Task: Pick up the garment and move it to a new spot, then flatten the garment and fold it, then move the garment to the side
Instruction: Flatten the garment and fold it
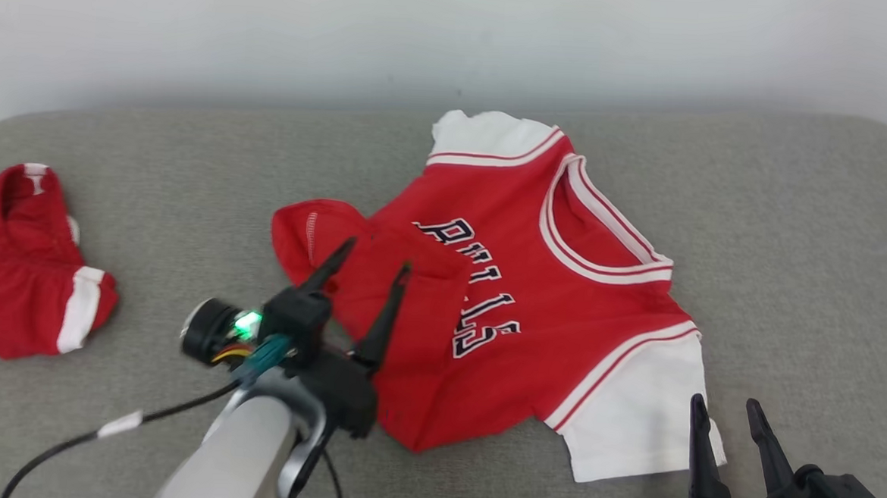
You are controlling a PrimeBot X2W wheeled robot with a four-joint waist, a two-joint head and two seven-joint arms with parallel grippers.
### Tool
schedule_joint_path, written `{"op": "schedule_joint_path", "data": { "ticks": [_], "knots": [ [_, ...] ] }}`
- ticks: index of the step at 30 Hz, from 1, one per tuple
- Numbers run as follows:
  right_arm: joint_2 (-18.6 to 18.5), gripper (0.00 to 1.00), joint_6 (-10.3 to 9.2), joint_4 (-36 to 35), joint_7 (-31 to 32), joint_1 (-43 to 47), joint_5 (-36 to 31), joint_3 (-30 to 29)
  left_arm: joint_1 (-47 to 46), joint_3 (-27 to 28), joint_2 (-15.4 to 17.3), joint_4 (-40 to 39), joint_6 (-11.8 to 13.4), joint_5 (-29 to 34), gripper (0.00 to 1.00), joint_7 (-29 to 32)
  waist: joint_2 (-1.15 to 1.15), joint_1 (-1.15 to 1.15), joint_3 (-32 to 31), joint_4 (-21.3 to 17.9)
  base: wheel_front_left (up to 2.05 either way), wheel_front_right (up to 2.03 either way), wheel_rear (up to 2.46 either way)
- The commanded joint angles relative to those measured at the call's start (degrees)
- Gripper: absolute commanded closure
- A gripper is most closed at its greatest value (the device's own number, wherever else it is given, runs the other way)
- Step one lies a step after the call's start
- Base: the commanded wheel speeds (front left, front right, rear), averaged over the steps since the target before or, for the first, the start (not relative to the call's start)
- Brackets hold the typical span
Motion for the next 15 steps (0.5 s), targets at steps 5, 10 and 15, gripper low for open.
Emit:
{"op": "schedule_joint_path", "data": {
  "ticks": [5, 10, 15],
  "knots": [
    [-0.01, 0.0, -0.14, -0.16, -0.09, 2.04, 0.28, -0.45, 9.99, 5.96, 4.7, -8.76, 4.28, 0.07, 0.0, -0.16, 0.0, 0.01, -3.27, 3.29, 0.0, 0.0, 0.0],
    [-0.01, 0.0, -0.14, -0.35, -0.1, 2.86, 0.27, -0.88, 17.28, 10.03, 6.96, -13.43, 6.25, -0.32, 0.0, -0.16, 0.0, 0.01, -4.08, 3.87, 0.0, 0.0, 0.0],
    [-0.01, 0.0, -0.14, -0.45, -0.09, 3.12, -0.38, -0.93, 21.8, 12.5, 7.91, -15.45, 6.47, -0.18, 0.0, -0.16, 0.0, 0.01, -4.54, 4.26, 0.0, 0.0, 0.0]
  ]
}}
